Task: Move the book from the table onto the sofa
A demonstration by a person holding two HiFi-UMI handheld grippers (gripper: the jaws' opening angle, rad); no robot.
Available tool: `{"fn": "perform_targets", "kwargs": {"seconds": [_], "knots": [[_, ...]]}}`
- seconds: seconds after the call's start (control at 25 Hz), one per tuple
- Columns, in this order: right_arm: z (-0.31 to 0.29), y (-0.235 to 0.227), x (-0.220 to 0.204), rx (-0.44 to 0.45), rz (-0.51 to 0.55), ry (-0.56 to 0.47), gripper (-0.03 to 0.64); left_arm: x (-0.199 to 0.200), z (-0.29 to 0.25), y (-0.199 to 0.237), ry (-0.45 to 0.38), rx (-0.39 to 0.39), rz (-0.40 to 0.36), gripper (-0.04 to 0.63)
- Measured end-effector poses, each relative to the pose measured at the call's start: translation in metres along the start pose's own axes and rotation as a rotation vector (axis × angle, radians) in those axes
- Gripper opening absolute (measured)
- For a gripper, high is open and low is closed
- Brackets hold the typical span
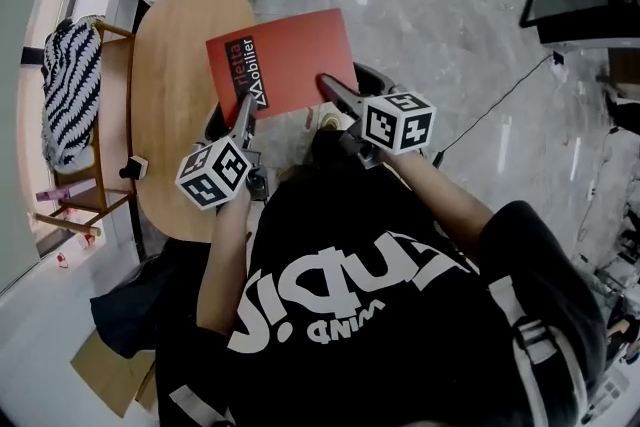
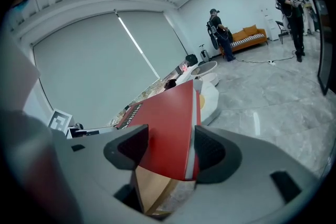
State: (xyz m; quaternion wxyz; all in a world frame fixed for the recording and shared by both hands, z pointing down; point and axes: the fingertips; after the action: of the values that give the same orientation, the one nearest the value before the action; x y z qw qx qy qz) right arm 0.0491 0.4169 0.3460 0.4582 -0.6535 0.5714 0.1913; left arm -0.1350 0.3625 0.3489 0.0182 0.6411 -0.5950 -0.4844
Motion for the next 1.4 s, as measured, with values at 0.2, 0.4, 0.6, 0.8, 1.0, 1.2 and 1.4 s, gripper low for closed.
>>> {"fn": "perform_targets", "kwargs": {"seconds": [0.2, 0.4, 0.6, 0.8, 1.0, 1.2, 1.4], "knots": [[0.006, -0.025, 0.014, 0.003, -0.009, -0.022, 0.268, 0.001, -0.018, -0.022, -0.006, 0.000, -0.005, 0.267], [0.007, -0.044, 0.026, 0.013, 0.005, -0.030, 0.268, 0.002, -0.031, -0.037, -0.034, 0.003, -0.002, 0.267], [0.002, -0.055, 0.037, 0.028, 0.024, -0.030, 0.268, 0.008, -0.041, -0.045, -0.055, 0.013, 0.004, 0.267], [-0.011, -0.060, 0.049, 0.045, 0.022, -0.033, 0.268, 0.021, -0.052, -0.045, -0.071, 0.017, -0.001, 0.267], [-0.028, -0.073, 0.062, 0.041, 0.033, -0.038, 0.268, 0.033, -0.073, -0.044, -0.077, 0.015, 0.000, 0.267], [-0.048, -0.093, 0.074, 0.026, 0.041, -0.034, 0.268, 0.045, -0.103, -0.043, -0.066, 0.010, 0.008, 0.267], [-0.071, -0.110, 0.086, 0.019, 0.020, -0.022, 0.268, 0.059, -0.132, -0.038, -0.047, 0.014, 0.018, 0.267]]}}
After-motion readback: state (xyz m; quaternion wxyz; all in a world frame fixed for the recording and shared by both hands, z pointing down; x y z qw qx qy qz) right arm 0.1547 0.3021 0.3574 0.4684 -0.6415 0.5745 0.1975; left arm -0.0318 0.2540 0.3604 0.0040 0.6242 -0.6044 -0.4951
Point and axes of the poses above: the fingertips, and each gripper's own axes: z backward along the fingers, y to its left, x out of its top, and after that the axes turned 10 degrees about z, right-handed
